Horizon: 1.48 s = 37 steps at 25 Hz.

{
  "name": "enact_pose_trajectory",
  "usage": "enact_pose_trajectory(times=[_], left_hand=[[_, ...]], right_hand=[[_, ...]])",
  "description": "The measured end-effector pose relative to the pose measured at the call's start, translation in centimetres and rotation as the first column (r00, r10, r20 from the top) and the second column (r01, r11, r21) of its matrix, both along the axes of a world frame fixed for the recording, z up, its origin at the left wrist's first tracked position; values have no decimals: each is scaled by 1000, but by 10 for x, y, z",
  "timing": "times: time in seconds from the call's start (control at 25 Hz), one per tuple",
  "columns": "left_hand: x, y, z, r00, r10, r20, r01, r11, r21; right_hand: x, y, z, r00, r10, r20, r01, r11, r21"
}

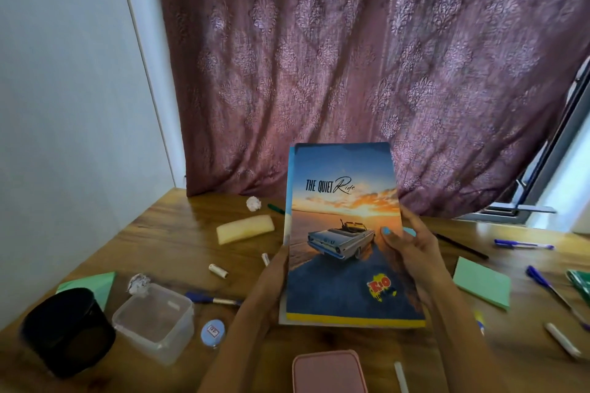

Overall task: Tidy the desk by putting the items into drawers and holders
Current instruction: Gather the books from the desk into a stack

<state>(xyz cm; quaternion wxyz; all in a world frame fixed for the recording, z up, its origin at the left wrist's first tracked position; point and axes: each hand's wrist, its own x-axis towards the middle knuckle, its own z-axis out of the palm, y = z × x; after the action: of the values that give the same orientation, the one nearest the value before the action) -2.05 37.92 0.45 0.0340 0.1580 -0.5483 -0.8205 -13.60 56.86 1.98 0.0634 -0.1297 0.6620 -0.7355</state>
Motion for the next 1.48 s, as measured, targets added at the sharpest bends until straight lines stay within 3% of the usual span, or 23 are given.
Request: enact_pose_trajectory(times=[0.08,0.2,0.36,0.56,0.68,0.8,0.88,0.96,1.2,1.48], left_hand=[[-2,5,-3,999,-23,32,22,999,34],[-1,18,-8,1000,-12,11,13,997,-77],[-1,26,-14,1000,-12,20,14,998,-66],[-7,20,-26,999,51,-21,-53,984,-171],[-9,4,-32,994,72,-88,-84,985,-150],[-15,-15,-32,989,93,-115,-106,989,-104],[-22,-24,-31,984,106,-143,-118,990,-78],[-28,-28,-28,982,120,-145,-131,989,-73],[-52,-32,-37,993,66,-95,-66,998,5],[-94,30,-40,997,-67,-39,65,996,-53]], right_hand=[[-1,5,-4,1000,-9,-26,9,1000,9],[1,13,-6,997,4,-77,1,998,62],[-7,21,-20,991,-29,-131,44,993,106],[-21,30,-36,999,29,-19,-27,995,96],[-52,49,-32,985,-159,72,150,982,116],[-76,70,-38,945,-325,-45,311,846,434],[-87,71,-47,949,-302,-88,291,738,609],[-97,66,-59,955,-281,-98,272,689,672],[-108,70,-76,929,-354,-104,319,628,710],[-113,140,-53,883,-459,-96,404,640,654]])
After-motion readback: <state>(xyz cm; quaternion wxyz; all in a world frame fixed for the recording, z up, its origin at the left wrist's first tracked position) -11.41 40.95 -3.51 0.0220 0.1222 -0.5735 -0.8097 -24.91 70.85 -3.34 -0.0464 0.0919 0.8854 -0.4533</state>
